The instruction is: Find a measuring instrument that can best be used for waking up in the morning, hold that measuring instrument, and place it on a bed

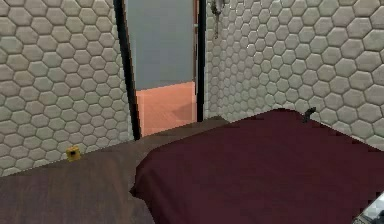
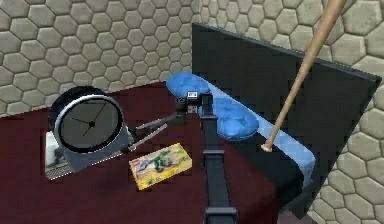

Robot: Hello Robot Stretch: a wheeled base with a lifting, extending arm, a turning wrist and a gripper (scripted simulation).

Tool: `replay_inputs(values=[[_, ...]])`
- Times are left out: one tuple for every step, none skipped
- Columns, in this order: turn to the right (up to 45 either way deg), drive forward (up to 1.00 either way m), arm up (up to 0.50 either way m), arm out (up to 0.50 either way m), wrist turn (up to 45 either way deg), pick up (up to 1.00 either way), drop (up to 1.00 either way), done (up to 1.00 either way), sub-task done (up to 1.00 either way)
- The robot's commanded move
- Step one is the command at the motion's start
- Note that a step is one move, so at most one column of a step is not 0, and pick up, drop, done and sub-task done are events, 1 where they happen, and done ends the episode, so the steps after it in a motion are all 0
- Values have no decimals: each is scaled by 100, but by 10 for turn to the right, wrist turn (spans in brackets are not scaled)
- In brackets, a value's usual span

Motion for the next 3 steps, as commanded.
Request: replay_inputs(values=[[0,0,-32,0,0,0,0,0,0],[0,0,0,0,0,0,100,0,0],[0,0,10,0,0,0,0,0,0]])
